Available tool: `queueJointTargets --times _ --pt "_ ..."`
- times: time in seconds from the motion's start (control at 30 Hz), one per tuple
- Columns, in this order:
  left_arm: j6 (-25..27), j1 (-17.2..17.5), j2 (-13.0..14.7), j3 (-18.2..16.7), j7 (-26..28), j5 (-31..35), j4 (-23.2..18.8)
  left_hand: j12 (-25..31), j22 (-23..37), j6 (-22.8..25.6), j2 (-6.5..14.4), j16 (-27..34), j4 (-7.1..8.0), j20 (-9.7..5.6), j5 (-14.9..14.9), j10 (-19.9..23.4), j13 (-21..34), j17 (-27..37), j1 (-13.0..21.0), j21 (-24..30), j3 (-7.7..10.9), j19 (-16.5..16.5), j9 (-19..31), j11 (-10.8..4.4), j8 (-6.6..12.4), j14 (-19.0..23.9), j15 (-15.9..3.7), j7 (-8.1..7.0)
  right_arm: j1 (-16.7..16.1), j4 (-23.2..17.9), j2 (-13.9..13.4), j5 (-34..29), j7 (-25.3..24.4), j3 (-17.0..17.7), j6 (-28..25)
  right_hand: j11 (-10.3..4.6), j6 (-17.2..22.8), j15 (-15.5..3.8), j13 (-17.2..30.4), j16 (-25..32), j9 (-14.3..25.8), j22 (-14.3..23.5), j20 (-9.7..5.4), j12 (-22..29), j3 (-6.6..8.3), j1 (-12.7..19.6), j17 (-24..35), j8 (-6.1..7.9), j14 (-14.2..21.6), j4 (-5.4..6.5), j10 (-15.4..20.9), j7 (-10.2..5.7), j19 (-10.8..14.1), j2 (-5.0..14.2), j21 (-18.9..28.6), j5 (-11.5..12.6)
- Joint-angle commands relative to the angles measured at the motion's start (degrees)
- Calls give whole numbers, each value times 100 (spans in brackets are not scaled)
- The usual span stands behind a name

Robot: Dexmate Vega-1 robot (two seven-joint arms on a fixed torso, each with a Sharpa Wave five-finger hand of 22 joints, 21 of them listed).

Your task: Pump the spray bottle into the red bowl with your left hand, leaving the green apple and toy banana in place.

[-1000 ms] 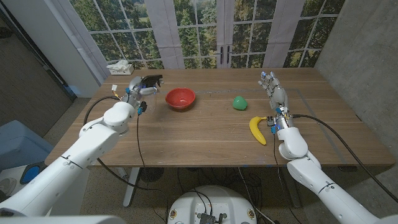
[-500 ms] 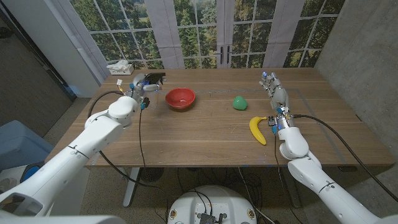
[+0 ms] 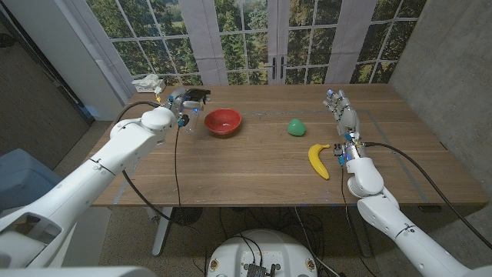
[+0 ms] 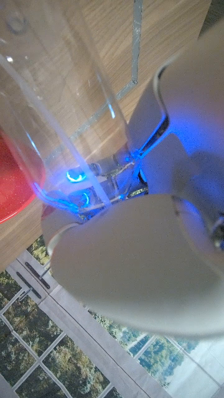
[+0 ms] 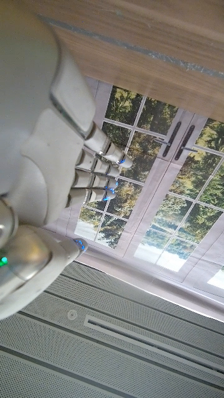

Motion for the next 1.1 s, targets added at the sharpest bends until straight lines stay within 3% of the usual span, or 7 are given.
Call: queueJointTargets --times 0.03,0.23,0.33,0.57,0.8,0.97,1.1 --pt "1599 -750 52 439 -114 -89 -125 93 2 9 1188 64 -157 14 49 53 71 30 1280 12 622 70 26 4 18 55 -586 46 38 133 13 80 50 26 74 13 69 2 1 -19 13 29 -28 1 24 8 13 14 69 -27 39 0 37 97 -31 23" --pt "2054 -958 12 587 -49 -63 -150 91 6 15 1174 47 -153 29 45 64 39 -28 1278 20 639 76 24 7 9 79 -570 43 42 158 19 99 56 27 75 12 65 -11 0 -21 13 29 -29 2 21 3 14 12 65 -27 42 -2 45 95 -48 22" --pt "2036 -929 -7 565 -16 -73 -149 102 13 1 1168 45 -155 35 40 65 44 -40 1279 33 645 85 17 10 -5 80 -580 48 37 165 30 118 52 28 73 1 64 -9 0 -16 13 29 -29 1 22 5 13 12 76 -30 40 0 49 95 -58 22" --pt "2147 -658 -388 174 512 -334 -144 117 85 -9 1165 89 -165 97 25 132 3 -7 1300 54 681 51 -122 47 -64 76 -503 0 29 144 14 125 58 22 38 21 74 -8 0 -18 13 30 -26 7 20 2 13 16 72 -29 56 10 52 93 -74 21" --pt "2272 -511 -678 -124 882 -645 -140 250 212 63 1136 140 -169 172 -19 207 163 -20 1312 118 708 60 -58 136 21 160 -428 -58 -8 82 3 44 -25 26 -19 26 83 9 0 -20 13 30 -24 4 21 1 14 18 69 -30 51 12 58 97 -91 22" --pt "2658 -553 -892 -288 1141 -956 -102 344 446 505 1126 173 -167 255 -135 331 282 -76 1323 167 695 -7 218 172 364 287 -340 -43 -40 30 4 16 -81 36 -50 37 86 1 0 -23 13 31 -29 1 18 -3 15 19 59 -29 45 25 62 96 -107 21" --pt "2715 -602 -832 -209 1172 -982 -122 479 603 652 1036 170 -173 250 -276 403 577 -96 1345 168 747 77 825 222 868 455 -321 -95 -51 3 -15 11 -75 30 -80 35 87 -2 0 -22 13 31 -33 2 17 -4 16 19 58 -29 47 35 61 97 -118 21"
